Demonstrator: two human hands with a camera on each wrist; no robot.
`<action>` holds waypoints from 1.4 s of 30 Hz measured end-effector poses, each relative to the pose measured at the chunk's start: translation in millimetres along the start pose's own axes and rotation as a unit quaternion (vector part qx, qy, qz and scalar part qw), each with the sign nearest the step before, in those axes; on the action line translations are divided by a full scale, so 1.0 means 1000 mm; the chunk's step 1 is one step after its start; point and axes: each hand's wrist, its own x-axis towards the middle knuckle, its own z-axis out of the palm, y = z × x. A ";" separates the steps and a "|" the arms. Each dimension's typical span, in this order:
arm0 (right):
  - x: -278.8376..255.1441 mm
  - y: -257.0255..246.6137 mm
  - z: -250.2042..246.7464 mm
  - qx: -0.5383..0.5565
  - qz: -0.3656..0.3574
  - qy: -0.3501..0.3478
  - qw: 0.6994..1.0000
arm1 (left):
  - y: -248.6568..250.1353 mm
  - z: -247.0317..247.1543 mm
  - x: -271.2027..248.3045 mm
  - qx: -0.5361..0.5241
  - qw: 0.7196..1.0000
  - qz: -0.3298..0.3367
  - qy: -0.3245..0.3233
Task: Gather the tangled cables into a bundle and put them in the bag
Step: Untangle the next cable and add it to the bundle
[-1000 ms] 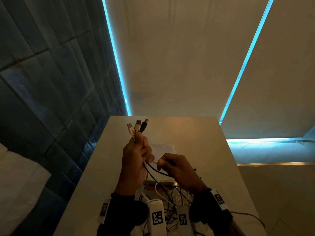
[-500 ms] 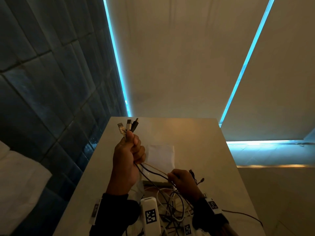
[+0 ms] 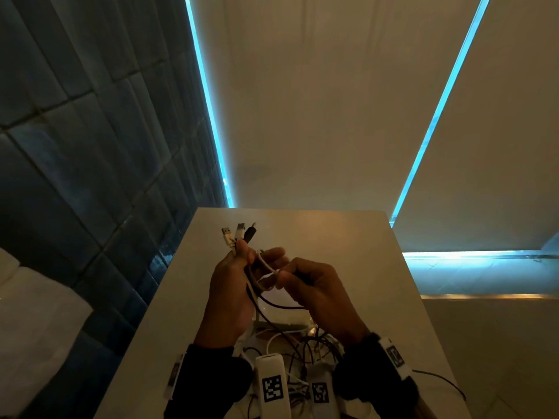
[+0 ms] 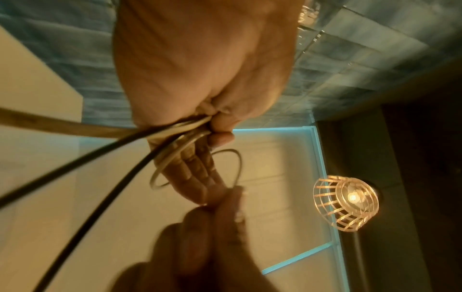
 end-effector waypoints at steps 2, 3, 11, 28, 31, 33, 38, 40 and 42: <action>-0.002 0.011 0.000 -0.012 0.023 -0.012 1.000 | 0.004 0.001 -0.002 -0.079 0.997 -0.010 -0.023; -0.003 0.016 0.000 -0.015 0.033 -0.019 0.999 | 0.006 0.000 -0.002 -0.104 0.994 -0.007 -0.026; -0.012 0.061 0.000 -0.066 0.094 -0.033 0.993 | 0.008 -0.003 -0.003 -0.104 0.992 0.044 -0.053; -0.037 0.149 -0.012 -0.158 0.143 -0.012 0.977 | 0.005 -0.002 -0.005 -0.041 0.997 0.044 -0.041; -0.043 0.165 -0.017 -0.199 0.175 -0.007 0.964 | 0.009 -0.002 -0.005 -0.050 0.997 0.046 -0.037; -0.045 0.166 -0.018 -0.227 0.197 0.009 0.954 | 0.010 -0.003 -0.004 -0.042 0.998 0.045 -0.034; -0.021 0.131 -0.025 -0.211 0.179 0.115 0.954 | 0.006 -0.004 0.006 -0.006 0.999 0.034 -0.028; -0.010 0.101 -0.025 -0.130 0.135 0.149 0.971 | 0.002 -0.003 0.006 0.015 0.999 0.027 -0.014; -0.001 0.063 -0.021 -0.058 0.085 0.144 0.984 | -0.004 -0.001 0.007 0.042 0.999 0.022 0.003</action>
